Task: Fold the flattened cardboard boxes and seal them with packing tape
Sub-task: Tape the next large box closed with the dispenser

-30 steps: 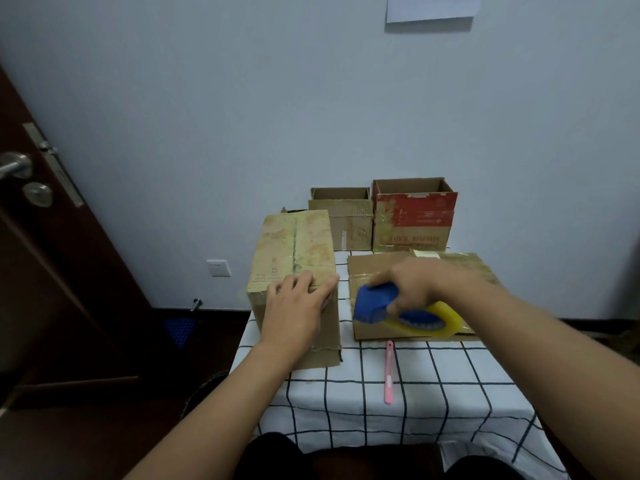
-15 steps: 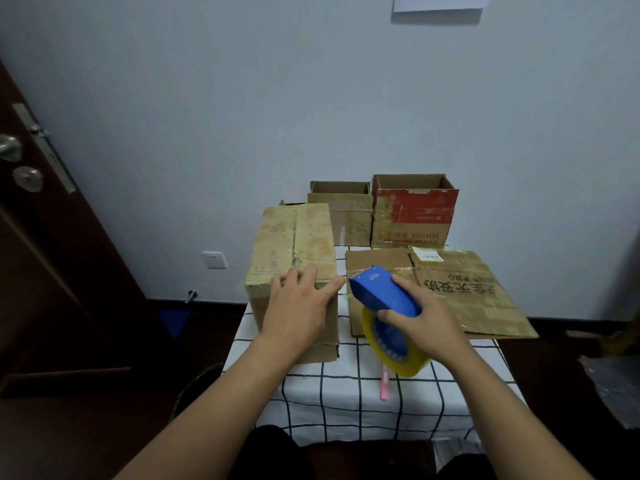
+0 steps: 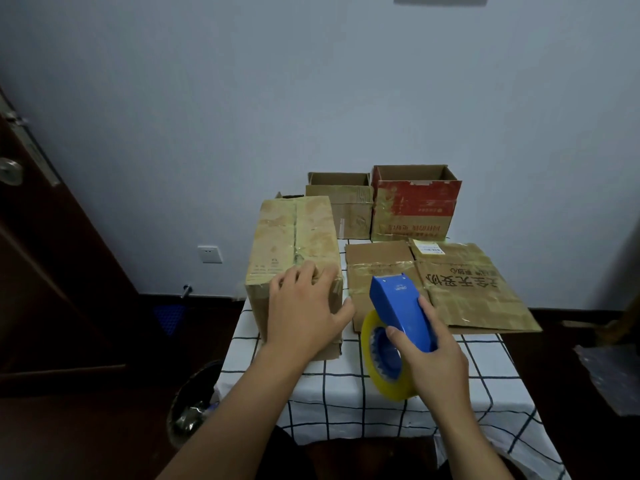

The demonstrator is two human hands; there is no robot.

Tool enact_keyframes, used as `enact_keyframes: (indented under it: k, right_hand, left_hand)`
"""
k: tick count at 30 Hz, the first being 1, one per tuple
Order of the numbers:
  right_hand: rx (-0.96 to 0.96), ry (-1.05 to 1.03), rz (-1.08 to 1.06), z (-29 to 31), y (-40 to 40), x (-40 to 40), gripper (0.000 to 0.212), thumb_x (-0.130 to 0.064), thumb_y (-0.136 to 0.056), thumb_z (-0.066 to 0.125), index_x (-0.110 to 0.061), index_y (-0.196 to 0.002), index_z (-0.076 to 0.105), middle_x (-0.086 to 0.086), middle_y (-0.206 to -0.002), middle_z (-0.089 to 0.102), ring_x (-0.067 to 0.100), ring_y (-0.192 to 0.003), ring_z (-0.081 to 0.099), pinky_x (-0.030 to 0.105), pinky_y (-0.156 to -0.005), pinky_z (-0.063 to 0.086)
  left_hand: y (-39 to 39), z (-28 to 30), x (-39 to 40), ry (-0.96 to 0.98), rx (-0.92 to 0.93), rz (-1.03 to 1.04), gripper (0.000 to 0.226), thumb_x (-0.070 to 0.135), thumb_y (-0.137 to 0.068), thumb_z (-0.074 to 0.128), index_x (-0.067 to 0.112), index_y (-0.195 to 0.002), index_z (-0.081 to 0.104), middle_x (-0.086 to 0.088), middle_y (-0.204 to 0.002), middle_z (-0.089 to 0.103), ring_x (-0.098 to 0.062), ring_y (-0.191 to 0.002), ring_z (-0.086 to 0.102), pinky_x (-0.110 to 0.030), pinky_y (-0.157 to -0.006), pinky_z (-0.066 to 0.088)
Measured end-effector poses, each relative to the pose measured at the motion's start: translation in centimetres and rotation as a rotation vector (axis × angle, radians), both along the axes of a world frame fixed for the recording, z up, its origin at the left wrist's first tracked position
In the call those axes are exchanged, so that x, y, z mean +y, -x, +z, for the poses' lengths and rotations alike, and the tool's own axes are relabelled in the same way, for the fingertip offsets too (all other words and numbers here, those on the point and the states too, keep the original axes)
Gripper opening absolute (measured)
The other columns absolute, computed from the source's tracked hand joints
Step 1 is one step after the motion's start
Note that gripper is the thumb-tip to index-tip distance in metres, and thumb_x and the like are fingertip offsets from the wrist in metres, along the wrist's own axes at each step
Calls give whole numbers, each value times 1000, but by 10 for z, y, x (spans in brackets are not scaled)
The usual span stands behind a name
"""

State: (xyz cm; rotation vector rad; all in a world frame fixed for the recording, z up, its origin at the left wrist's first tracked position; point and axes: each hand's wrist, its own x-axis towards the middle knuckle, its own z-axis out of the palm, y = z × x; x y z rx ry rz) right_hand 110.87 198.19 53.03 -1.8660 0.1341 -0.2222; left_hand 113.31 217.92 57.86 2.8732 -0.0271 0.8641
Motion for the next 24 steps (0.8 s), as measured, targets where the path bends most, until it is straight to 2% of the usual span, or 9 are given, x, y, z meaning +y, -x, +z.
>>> enact_keyframes:
  k: [3, 6, 10, 13, 18, 22, 24]
  right_hand:
    - [4, -10, -5, -3, 1, 6, 70, -43, -78, 78, -51, -140, 46, -25, -111, 54, 14, -108, 56, 41, -91, 52]
    - [-4, 0, -22, -4, 0, 9, 71, -42, -78, 79, -49, -140, 46, -20, -112, 55, 14, -108, 56, 38, -89, 51]
    - [-8, -2, -25, -1, -3, 8, 70, -42, -79, 78, -49, -140, 45, -18, -111, 55, 13, -105, 55, 34, -85, 48]
    - [-16, -12, -17, 2, -5, 6, 70, -42, -78, 78, -50, -139, 45, -20, -114, 55, 11, -106, 55, 32, -86, 49]
    - [-23, -11, -8, 5, -10, 6, 71, -42, -77, 79, -49, -139, 46, -35, -107, 49, 9, -104, 54, 33, -86, 48]
    - [-31, 3, 10, 7, -10, 8, 72, -43, -77, 79, -48, -140, 46, -33, -107, 50, 10, -105, 54, 34, -86, 50]
    - [-46, 9, 15, 9, -9, 9, 71, -42, -77, 79, -48, -140, 46, -33, -108, 49, 9, -103, 53, 30, -80, 50]
  left_hand:
    - [-1, -4, -10, -31, -69, 85, 40, 65, -80, 58, 30, -100, 64, 2, -94, 60, -22, -86, 56, -41, -81, 44]
    - [-5, -3, -23, -29, -97, 176, 34, 60, -83, 62, 26, -89, 62, -2, -91, 59, -28, -79, 54, -43, -76, 43]
    - [-13, -2, -33, 13, -84, 236, 19, 35, -78, 71, 23, -91, 63, -6, -92, 59, -31, -81, 54, -46, -78, 43]
    - [-17, -1, -33, 22, -59, 240, 21, 37, -78, 70, 22, -92, 63, -6, -94, 59, -31, -82, 54, -47, -80, 43]
    - [-16, -2, -29, 4, -65, 198, 23, 37, -81, 71, 24, -98, 63, -3, -95, 60, -27, -84, 56, -45, -80, 44]
    - [-5, -1, -12, 27, -34, 61, 41, 56, -86, 59, 22, -108, 61, 4, -101, 64, -19, -95, 60, -39, -90, 44]
    - [6, 4, 1, -1, 63, 42, 48, 63, -87, 48, 30, -120, 58, 1, -126, 59, -21, -119, 52, -44, -101, 35]
